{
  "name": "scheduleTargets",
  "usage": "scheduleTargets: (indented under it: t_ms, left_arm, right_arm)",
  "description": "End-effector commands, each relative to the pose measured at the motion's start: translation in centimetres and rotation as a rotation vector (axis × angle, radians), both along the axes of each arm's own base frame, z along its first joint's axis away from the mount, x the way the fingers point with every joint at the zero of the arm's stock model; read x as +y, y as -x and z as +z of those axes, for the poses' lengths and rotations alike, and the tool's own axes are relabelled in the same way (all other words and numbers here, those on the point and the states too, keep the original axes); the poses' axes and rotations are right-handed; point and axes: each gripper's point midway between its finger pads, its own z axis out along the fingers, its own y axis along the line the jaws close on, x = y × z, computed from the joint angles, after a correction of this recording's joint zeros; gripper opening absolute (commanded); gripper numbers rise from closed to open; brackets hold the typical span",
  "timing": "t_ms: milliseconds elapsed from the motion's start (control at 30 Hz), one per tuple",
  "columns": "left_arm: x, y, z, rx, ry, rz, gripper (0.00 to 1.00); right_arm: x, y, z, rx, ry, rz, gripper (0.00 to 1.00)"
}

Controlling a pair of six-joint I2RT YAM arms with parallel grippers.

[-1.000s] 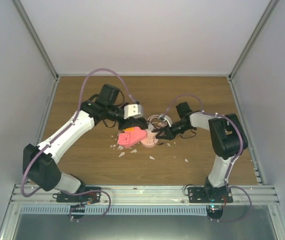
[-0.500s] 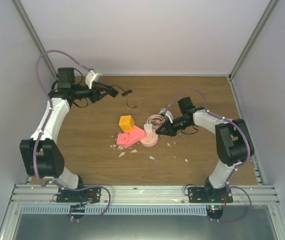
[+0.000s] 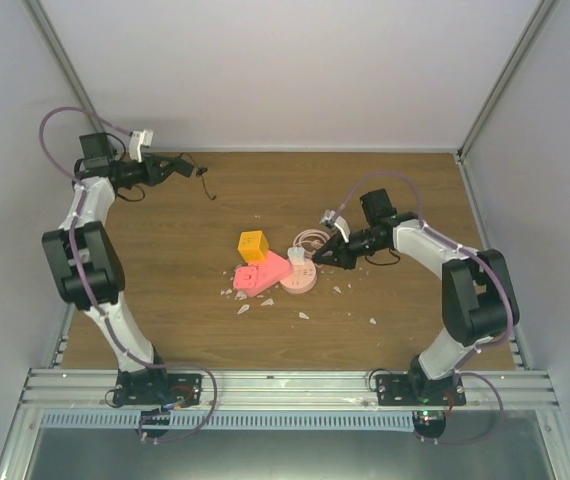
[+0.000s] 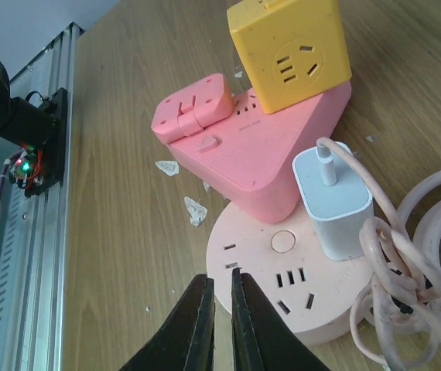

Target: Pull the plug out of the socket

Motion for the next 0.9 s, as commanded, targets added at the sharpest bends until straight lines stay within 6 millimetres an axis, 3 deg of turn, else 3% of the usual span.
scheduleTargets:
  t_ms: [0, 300, 600, 767, 867]
  left_arm:
    - [2.1, -2.7, -2.3, 0.018, 0.008, 0.039, 0.11]
    - [5.4, -6.1, -9.4, 0.143, 0.013, 0.121, 0.11]
    - [9.0, -7.5, -15.2, 0.268, 0.01, 0.215, 0.15]
    - [10.3, -7.4, -16.7, 0.306, -0.014, 0.26, 0.26]
    - [11.0, -7.2, -16.7, 0.315, -0.024, 0.286, 0.37]
  right_arm:
    - [0.2, -0.3, 1.7, -0.059, -0.03, 0.004, 0.09]
    - [-0.1, -0.1, 1.2, -0.076, -0.008, -0.009, 0.1]
    - [-0.3, 0.4, 0.5, -0.07, -0.006, -0.016, 0.1]
    - [-0.4, 0.4, 0.6, -0.09, -0.002, -0.02, 0.1]
    - [-0.5, 0.4, 0.5, -0.094, 0.006, -0.022, 0.1]
